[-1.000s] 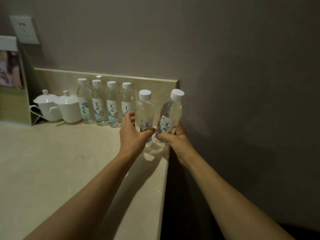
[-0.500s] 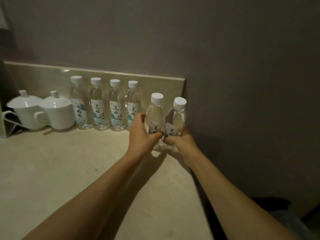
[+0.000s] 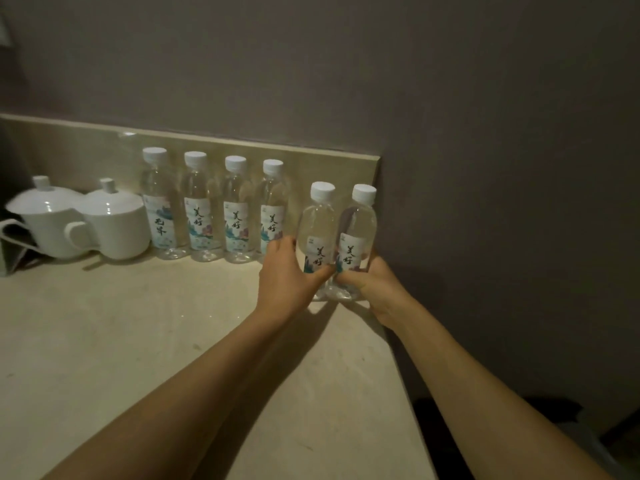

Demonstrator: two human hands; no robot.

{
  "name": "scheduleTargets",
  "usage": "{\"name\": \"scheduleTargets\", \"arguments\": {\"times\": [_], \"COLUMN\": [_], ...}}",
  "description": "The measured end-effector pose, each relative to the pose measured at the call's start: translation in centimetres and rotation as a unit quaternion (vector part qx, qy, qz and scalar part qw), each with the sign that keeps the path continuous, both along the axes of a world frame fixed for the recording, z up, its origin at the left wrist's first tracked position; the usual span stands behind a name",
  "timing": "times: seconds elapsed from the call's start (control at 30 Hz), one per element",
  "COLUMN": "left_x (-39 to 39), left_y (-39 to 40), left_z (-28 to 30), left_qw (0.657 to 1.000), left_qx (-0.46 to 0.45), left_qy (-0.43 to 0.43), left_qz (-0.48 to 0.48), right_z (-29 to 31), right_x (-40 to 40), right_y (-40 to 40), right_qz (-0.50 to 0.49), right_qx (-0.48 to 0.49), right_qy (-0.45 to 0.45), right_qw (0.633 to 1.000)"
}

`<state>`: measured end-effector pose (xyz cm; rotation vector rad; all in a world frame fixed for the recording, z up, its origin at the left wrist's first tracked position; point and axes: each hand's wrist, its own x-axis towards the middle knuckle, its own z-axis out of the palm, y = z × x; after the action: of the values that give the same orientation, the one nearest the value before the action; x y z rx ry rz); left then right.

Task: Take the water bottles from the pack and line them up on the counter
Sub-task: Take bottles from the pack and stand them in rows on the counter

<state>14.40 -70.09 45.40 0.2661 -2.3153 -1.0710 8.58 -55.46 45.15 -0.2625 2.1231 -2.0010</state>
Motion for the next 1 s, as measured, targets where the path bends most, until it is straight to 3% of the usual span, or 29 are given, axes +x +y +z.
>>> {"name": "scheduleTargets", "arguments": {"times": [0.1,0.27,0.53,1.0], "left_x": [0.2,0.6,-0.7,-3.2], "left_y": [-0.8,-1.2,-1.1,-0.2], "left_z": [0.1,-0.1,-0.4,-0.8], "left_qw": [0.994,0.985,0.99,0.988], "left_qx": [-0.088,-0.105,-0.08,-0.072], "left_qy": [-0.063,-0.137,-0.109,-0.129], "left_qz": [0.018,0.003,-0.036,0.035], "right_z": [-0.2,-0.7,-1.2,-1.4], "right_x": [-0.2,-0.3,0.1,0.4], "right_y": [0.2,0.5,1.3,1.5], "right_qz": [0.016,-0.029,-0.023,-0.024], "right_qx": [0.024,0.063,0.083,0.112], "right_qy": [0.005,0.059,0.122,0.154], "right_qw": [1.0,0.996,0.989,0.981]}}
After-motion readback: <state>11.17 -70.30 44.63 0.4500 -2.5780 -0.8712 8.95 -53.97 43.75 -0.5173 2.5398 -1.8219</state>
